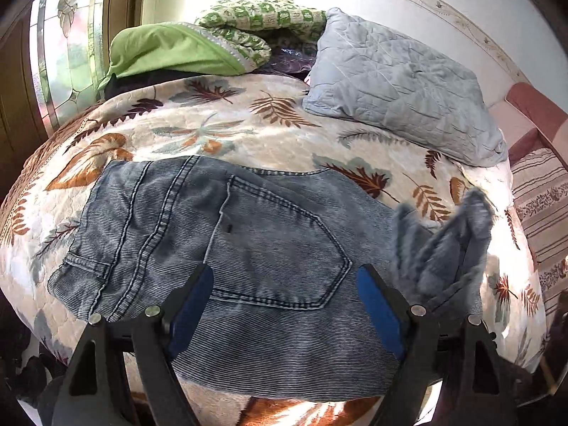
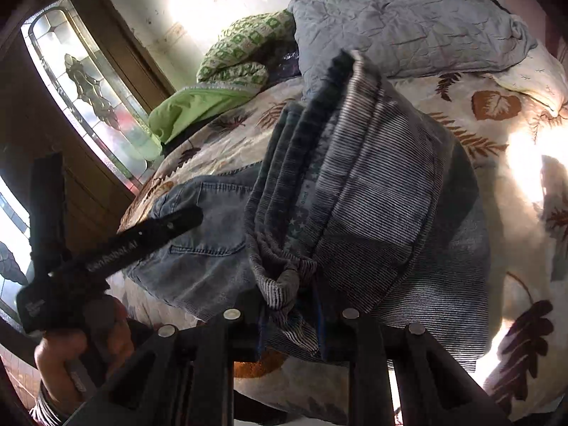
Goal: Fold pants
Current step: 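Fold the held leg end up over the jeans with the right tool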
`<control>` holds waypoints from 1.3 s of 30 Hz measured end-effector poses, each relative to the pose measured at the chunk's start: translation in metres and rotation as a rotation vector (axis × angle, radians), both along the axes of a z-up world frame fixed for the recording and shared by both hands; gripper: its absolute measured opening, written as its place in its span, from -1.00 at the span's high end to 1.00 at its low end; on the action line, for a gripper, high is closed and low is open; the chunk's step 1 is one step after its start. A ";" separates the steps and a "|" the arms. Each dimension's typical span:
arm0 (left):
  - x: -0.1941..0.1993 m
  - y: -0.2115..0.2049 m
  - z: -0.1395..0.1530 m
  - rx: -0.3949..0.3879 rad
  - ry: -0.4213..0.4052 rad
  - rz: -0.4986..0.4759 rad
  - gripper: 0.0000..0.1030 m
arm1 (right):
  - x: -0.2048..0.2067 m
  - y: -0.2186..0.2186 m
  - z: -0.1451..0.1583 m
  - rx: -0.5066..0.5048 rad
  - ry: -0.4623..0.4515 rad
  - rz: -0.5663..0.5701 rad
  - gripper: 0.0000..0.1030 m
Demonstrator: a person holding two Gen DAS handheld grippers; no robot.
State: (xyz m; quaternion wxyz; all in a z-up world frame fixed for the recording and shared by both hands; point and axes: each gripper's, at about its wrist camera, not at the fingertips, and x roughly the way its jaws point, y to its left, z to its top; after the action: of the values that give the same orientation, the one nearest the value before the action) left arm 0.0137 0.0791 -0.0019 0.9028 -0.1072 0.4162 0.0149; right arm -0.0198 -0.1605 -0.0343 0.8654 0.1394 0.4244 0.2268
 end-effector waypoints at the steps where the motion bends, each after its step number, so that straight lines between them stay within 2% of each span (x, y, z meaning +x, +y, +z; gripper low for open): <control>1: 0.000 0.002 0.000 -0.003 0.003 0.004 -0.62 | 0.004 0.007 -0.015 -0.026 0.048 0.020 0.49; 2: 0.000 0.003 0.000 -0.003 0.005 0.001 -0.62 | 0.007 0.010 -0.028 -0.020 0.090 0.042 0.44; 3: 0.001 0.001 0.001 -0.002 0.003 -0.005 -0.62 | 0.003 0.007 -0.029 0.002 0.061 0.035 0.42; 5: 0.003 -0.005 0.006 0.004 -0.006 -0.024 -0.62 | -0.004 0.000 -0.023 0.052 0.048 0.040 0.08; 6: 0.004 -0.010 0.010 0.004 -0.011 -0.035 -0.62 | -0.007 -0.005 -0.021 0.088 0.064 0.048 -0.22; 7: 0.004 -0.016 0.014 -0.001 -0.019 -0.052 -0.62 | -0.010 -0.011 -0.018 0.122 0.072 0.049 -0.25; 9: 0.005 -0.029 0.022 -0.004 -0.036 -0.088 -0.62 | -0.018 -0.029 -0.013 0.191 0.073 0.028 -0.25; 11: 0.004 -0.043 0.028 -0.008 -0.054 -0.127 -0.62 | -0.019 -0.051 -0.011 0.275 0.085 -0.040 -0.25; 14: 0.005 -0.064 0.026 -0.004 -0.048 -0.190 -0.62 | -0.015 -0.083 -0.021 0.417 0.136 -0.120 -0.25; 16: 0.011 -0.074 0.010 0.018 0.037 -0.214 -0.62 | -0.011 -0.093 -0.035 0.460 0.205 -0.147 -0.25; 17: 0.012 -0.074 0.001 0.003 0.092 -0.224 -0.62 | -0.011 -0.096 -0.040 0.479 0.223 -0.151 -0.25; 20: 0.001 -0.061 -0.013 -0.115 0.148 -0.205 -0.62 | -0.018 -0.102 -0.041 0.513 0.207 -0.158 -0.25; 25: -0.011 -0.041 -0.012 -0.421 0.214 -0.201 -0.62 | -0.020 -0.109 -0.046 0.576 0.210 -0.152 -0.25; 27: -0.013 -0.040 -0.007 -0.503 0.214 -0.210 -0.62 | -0.022 -0.106 -0.045 0.606 0.213 -0.115 -0.25; 31: -0.018 -0.027 0.007 -0.496 0.160 -0.151 -0.62 | -0.022 -0.086 -0.037 0.708 0.214 0.004 -0.25; 33: -0.018 -0.019 0.009 -0.486 0.158 -0.126 -0.62 | -0.016 -0.071 -0.034 0.753 0.219 0.057 -0.25; 36: -0.018 -0.010 0.008 -0.474 0.161 -0.101 -0.62 | -0.005 -0.047 -0.034 0.754 0.213 0.110 -0.25; 38: -0.019 -0.006 0.007 -0.470 0.161 -0.091 -0.62 | 0.002 -0.028 -0.052 0.758 0.292 0.141 -0.25; 39: -0.019 -0.004 0.007 -0.467 0.160 -0.090 -0.62 | 0.003 -0.020 -0.065 0.727 0.343 0.132 -0.25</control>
State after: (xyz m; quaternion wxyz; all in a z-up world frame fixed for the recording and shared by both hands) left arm -0.0055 0.0746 0.0052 0.8174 -0.2928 0.4831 -0.1133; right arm -0.0164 -0.1806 -0.0996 0.6601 0.4446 0.4628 0.3905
